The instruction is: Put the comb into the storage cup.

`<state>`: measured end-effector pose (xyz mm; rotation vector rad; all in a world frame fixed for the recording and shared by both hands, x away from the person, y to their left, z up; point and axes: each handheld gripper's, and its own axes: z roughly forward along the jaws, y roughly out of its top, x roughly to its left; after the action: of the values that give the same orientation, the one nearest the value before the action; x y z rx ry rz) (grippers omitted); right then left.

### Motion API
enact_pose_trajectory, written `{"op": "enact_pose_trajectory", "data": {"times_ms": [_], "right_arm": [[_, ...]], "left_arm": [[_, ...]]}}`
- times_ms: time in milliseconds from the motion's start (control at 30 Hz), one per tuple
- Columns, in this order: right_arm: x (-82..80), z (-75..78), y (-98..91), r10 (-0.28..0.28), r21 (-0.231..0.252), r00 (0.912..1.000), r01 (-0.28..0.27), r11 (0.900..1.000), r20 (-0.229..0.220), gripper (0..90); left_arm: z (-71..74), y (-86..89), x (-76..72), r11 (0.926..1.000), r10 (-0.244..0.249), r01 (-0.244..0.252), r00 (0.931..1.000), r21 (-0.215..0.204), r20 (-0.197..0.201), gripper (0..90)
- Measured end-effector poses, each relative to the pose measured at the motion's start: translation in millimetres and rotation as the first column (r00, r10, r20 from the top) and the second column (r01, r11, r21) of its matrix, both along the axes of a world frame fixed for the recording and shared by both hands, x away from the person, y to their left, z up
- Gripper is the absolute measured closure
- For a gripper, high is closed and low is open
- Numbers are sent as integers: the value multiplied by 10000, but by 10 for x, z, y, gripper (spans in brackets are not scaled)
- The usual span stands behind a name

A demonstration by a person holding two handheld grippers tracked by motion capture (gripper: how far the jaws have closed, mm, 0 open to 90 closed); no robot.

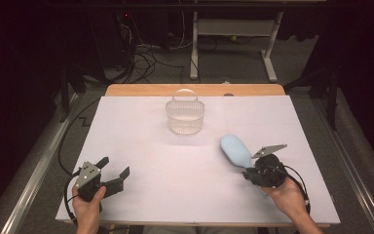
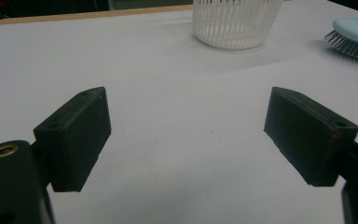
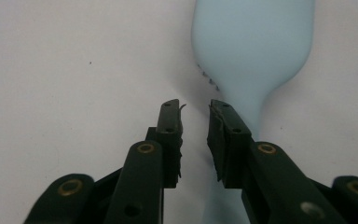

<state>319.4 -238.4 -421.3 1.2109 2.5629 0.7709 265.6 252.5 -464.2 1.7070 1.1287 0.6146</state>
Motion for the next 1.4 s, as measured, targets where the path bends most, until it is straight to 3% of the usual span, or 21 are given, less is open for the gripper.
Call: {"op": "enact_pose_trajectory", "data": {"times_ms": [167, 400, 733, 1200, 1400], "right_arm": [[16, 63, -25, -298, -91, 9992, 301, 9995, 254, 679], [110, 36, -47, -819, -317, 9966, 820, 9961, 50, 616], [213, -68, -16, -1101, -689, 9936, 1081, 9917, -258, 561], [294, -171, 48, -1237, -1110, 9916, 1189, 9867, -380, 555], [306, -194, 68, -1297, -1123, 9900, 1229, 9861, -553, 609]], "left_arm": [[0, -3, 2, 10000, -46, 46, 10000, 12, -1, 154], [1, -3, 2, 10000, -55, 55, 10000, 5, 1, 154], [1, -1, 0, 10000, -55, 55, 10000, 0, 1, 154], [1, -3, 1, 10000, -73, 73, 10000, 2, 0, 153], [3, -7, -2, 10000, -62, 62, 10000, 15, 35, 153]]}}
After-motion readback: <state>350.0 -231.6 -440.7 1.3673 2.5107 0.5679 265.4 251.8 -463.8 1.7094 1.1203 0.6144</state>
